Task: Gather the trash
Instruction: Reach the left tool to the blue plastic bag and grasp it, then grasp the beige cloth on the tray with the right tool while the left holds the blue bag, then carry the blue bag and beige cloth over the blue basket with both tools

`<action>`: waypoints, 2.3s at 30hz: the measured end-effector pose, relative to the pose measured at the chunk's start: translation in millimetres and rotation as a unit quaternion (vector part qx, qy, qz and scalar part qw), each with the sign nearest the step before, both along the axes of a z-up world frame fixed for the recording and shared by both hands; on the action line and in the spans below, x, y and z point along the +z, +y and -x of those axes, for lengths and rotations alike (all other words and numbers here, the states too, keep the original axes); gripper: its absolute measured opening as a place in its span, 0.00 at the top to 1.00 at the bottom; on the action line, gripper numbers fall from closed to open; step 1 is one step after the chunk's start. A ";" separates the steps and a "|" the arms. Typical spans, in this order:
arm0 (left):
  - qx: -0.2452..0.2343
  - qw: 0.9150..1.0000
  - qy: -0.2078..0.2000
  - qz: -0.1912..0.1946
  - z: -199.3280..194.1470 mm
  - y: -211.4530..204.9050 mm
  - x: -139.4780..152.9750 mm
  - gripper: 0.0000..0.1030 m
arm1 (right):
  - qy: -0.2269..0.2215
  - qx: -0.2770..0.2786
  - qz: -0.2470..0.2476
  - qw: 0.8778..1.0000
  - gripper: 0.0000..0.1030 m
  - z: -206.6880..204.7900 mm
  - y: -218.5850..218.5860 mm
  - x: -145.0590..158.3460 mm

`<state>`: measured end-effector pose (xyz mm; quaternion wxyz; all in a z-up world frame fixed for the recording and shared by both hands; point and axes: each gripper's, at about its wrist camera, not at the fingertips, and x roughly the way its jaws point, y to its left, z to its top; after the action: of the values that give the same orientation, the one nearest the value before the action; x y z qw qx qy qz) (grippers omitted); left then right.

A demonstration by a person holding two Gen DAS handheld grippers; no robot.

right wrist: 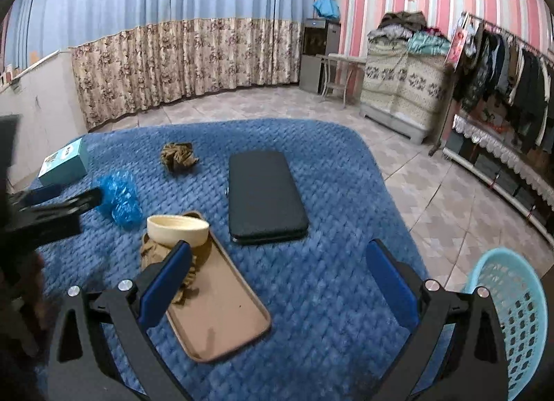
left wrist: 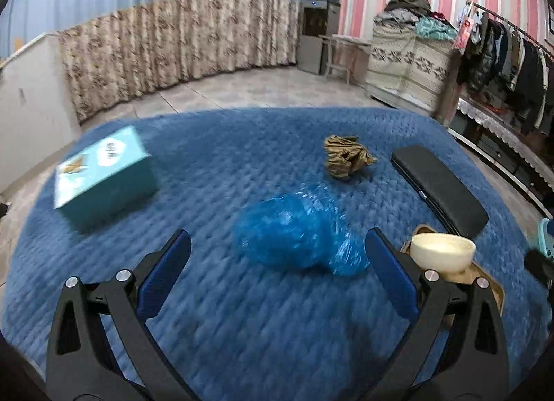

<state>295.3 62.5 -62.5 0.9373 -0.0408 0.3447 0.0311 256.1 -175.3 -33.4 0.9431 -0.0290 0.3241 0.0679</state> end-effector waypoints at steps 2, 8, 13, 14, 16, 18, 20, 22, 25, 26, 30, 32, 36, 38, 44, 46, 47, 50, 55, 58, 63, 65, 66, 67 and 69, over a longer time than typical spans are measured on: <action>-0.006 1.000 0.010 0.002 -10.0 -1.9 -6.0 0.14 | 0.008 0.007 -0.007 1.000 0.05 -1.1 1.4 -3.3; -0.037 0.998 0.037 0.022 -16.8 -5.5 -18.4 0.65 | 0.017 0.064 -0.005 0.998 0.05 -1.3 38.2 -13.6; -0.023 0.999 0.007 -0.023 18.6 -4.8 -6.1 0.68 | 0.026 0.090 0.003 0.996 0.07 -2.4 64.0 -23.3; -0.016 0.999 0.000 -0.032 30.4 -2.6 -3.6 0.68 | 0.030 0.092 0.007 0.995 0.11 -3.7 67.6 -26.4; -0.002 1.000 -0.004 -0.028 47.2 5.9 -2.6 0.68 | 0.039 0.092 0.008 0.995 0.17 -7.3 70.4 -32.0; 0.008 1.000 0.001 -0.017 55.0 15.4 -4.1 0.68 | 0.051 0.093 0.003 0.994 0.31 -12.1 71.6 -38.7; 0.017 1.000 0.005 -0.011 63.7 20.8 -7.3 0.68 | 0.064 0.101 -0.014 0.993 0.47 -15.2 69.9 -42.3; 0.024 1.000 0.005 -0.006 66.6 25.3 -5.6 0.68 | 0.067 0.104 -0.021 0.992 0.54 -15.5 67.8 -44.3; 0.029 1.000 -0.001 -0.001 72.5 30.6 0.4 0.68 | 0.058 0.105 -0.024 0.992 0.55 -9.8 62.6 -37.6; 0.030 1.000 -0.006 -0.001 75.7 29.4 4.8 0.68 | 0.056 0.103 -0.025 0.993 0.55 -7.5 59.4 -34.5; 0.029 0.999 -0.034 -0.008 92.2 19.3 25.2 0.68 | 0.032 0.090 -0.029 0.995 0.55 16.2 34.0 -12.1; 0.025 0.999 -0.045 -0.011 98.9 8.4 35.2 0.68 | 0.017 0.079 -0.016 0.997 0.55 29.6 18.3 -1.4; -0.001 0.998 -0.062 -0.008 107.8 -17.8 51.7 0.68 | -0.011 0.033 -0.038 0.999 0.55 54.4 -29.0 16.7; -0.019 0.997 -0.071 -0.005 111.4 -33.8 60.7 0.68 | -0.033 0.002 -0.036 0.999 0.55 68.9 -51.0 27.5; -0.074 0.992 -0.099 -0.006 118.1 -91.5 84.7 0.68 | -0.101 -0.095 -0.041 0.989 0.55 109.2 -124.1 59.7; -0.096 0.990 -0.105 -0.005 118.2 -113.6 92.5 0.68 | -0.118 -0.129 -0.038 0.984 0.55 118.0 -148.7 65.1; -0.102 0.989 -0.109 -0.008 119.5 -122.3 95.2 0.68 | -0.123 -0.138 -0.043 0.982 0.55 121.0 -157.7 66.2; -0.129 0.984 -0.125 -0.021 122.3 -156.8 104.5 0.68 | -0.136 -0.176 -0.066 0.973 0.55 130.2 -194.0 65.9; -0.167 0.976 -0.134 -0.030 118.3 -207.0 108.3 0.68 | -0.133 -0.224 -0.100 0.960 0.55 137.4 -244.2 54.1; -0.187 0.973 -0.133 -0.029 112.1 -238.0 106.0 0.68 | -0.130 -0.241 -0.103 0.956 0.55 137.4 -261.2 47.1; -0.211 0.969 -0.126 -0.022 102.5 -270.5 99.6 0.68 | -0.128 -0.262 -0.104 0.951 0.55 137.1 -279.9 37.6; -0.218 0.968 -0.123 -0.024 99.2 -280.0 95.9 0.68 | -0.125 -0.267 -0.101 0.950 0.55 134.6 -284.0 35.3; -0.219 0.968 -0.122 -0.023 99.8 -283.4 93.7 0.68 | -0.124 -0.269 -0.101 0.950 0.55 135.3 -284.9 33.8; -0.221 0.968 -0.118 -0.022 97.9 -286.5 91.5 0.68 | -0.123 -0.270 -0.101 0.950 0.55 135.9 -285.3 32.7; -0.224 0.968 -0.113 -0.018 94.5 -291.1 89.3 0.68 | -0.120 -0.273 -0.106 0.949 0.55 135.0 -289.0 29.5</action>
<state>200.8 -228.6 26.8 0.9538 0.0514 0.2366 -0.1779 121.0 -464.3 -3.9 0.9552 0.1523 0.1947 -0.1625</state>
